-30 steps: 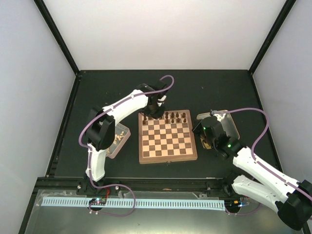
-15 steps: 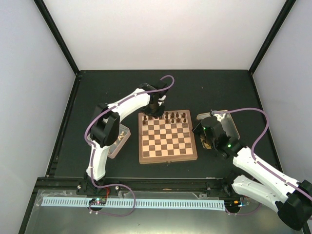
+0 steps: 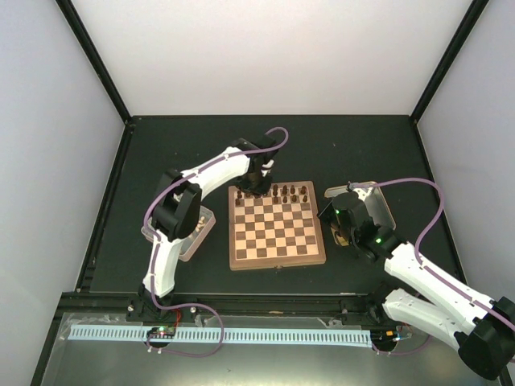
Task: Set up the chess pieces on the board
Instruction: Place the chess piece on the chessboard.
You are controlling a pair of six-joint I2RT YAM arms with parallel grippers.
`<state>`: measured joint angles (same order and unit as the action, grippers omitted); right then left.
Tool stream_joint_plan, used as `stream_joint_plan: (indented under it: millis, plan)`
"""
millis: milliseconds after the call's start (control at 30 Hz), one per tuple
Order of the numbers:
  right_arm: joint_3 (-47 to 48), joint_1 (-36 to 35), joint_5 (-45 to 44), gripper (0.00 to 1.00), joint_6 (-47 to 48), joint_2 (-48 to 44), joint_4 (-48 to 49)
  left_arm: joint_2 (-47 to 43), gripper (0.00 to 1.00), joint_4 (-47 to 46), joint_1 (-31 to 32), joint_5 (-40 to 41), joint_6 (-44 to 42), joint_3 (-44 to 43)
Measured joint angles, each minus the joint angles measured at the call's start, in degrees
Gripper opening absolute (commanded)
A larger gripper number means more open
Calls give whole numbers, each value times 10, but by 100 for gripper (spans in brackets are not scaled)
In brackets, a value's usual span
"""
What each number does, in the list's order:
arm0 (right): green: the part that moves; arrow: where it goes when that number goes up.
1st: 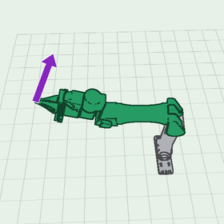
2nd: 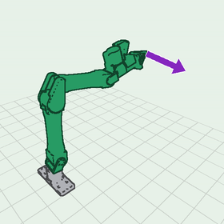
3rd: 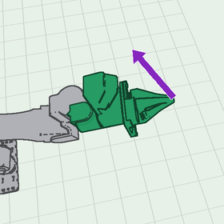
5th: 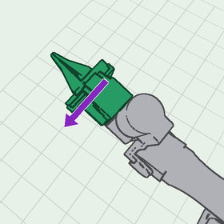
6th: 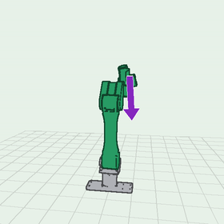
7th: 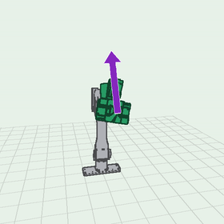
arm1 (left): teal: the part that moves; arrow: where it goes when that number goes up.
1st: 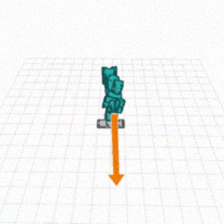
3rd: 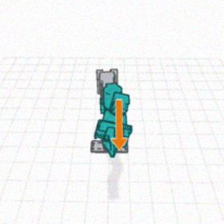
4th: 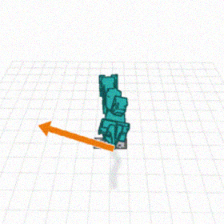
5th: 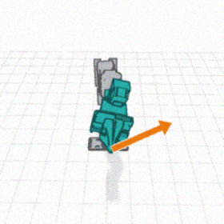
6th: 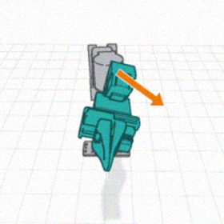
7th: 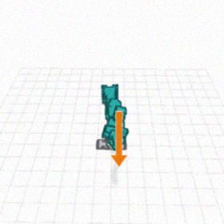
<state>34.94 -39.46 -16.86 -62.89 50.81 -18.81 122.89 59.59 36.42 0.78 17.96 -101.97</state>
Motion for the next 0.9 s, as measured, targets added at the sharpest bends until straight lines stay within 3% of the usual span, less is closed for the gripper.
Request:
stream_joint_plan:
  millis: [200, 400, 667, 900]
  plan:
    - [0, 0, -2, 18, 0, 0, -2, 3, 22, -1, 0, 0, -2, -1]
    - [0, 0, -4, 18, 0, 0, -2, 9, 12, -1, -1, 1, -4, -5]
    - [0, 0, -6, 18, 0, 0, -2, 10, 12, -5, -2, 6, -6, -10]
    - [0, 0, -6, 18, 0, 0, -2, 19, 22, -5, -4, 14, -7, -26]
